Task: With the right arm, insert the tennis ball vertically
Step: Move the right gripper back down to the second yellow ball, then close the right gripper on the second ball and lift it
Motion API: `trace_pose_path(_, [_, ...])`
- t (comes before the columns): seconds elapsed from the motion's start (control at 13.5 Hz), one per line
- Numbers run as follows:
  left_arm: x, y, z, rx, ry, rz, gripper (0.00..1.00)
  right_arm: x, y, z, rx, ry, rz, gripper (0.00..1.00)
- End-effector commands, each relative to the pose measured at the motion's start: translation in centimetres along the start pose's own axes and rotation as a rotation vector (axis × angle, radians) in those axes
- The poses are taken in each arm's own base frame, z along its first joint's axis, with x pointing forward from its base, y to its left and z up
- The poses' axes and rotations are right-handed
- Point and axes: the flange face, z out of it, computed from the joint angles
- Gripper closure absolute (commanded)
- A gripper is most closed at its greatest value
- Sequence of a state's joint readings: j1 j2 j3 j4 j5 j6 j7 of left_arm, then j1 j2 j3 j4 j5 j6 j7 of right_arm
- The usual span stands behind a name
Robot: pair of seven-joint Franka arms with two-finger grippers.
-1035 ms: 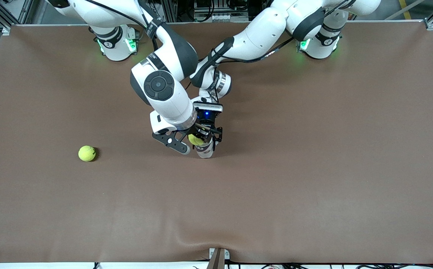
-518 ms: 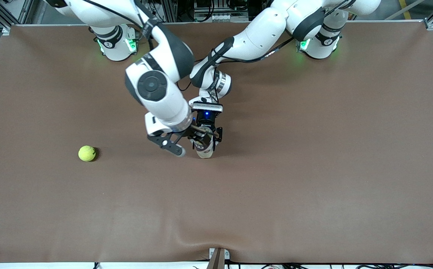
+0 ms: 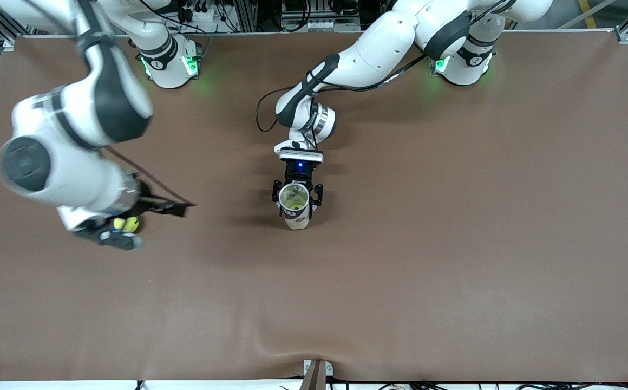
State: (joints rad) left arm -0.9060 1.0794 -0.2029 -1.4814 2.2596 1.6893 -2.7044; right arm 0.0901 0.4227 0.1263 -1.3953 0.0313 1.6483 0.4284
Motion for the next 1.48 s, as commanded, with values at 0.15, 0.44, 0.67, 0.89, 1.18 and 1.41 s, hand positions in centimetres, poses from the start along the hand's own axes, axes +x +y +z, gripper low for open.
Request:
trace_pose_path(0.15, [-1.4, 0.5, 0.3, -0.024, 0.032, -0.030, 0.13, 0.8, 7.9, 9.4, -0.029, -0.045, -0.076, 0.00])
trace_pose_path(0.44, [-1.7, 0.4, 0.2, -0.023, 0.029, -0.027, 0.13, 1.8, 12.6, 15.0, -0.060, -0.002, -0.143, 0.00])
trace_pose_path(0.67, [-1.7, 0.4, 0.2, -0.023, 0.029, -0.027, 0.13, 3.0, 15.5, 16.4, -0.122, 0.019, -0.167, 0.00])
trace_pose_path(0.89, [-1.7, 0.4, 0.2, -0.023, 0.029, -0.027, 0.14, 4.0, 18.2, 18.4, -0.107, 0.023, -0.215, 0.00])
trace_pose_path(1.18, [-1.8, 0.3, 0.2, -0.023, 0.028, -0.026, 0.17, 4.3, 18.6, 21.4, -0.094, 0.022, -0.216, 0.02])
trace_pose_path(1.41, [-1.8, 0.2, 0.3, -0.022, 0.029, -0.025, 0.19, 4.0, 19.0, 22.9, -0.087, 0.028, -0.215, 0.05])
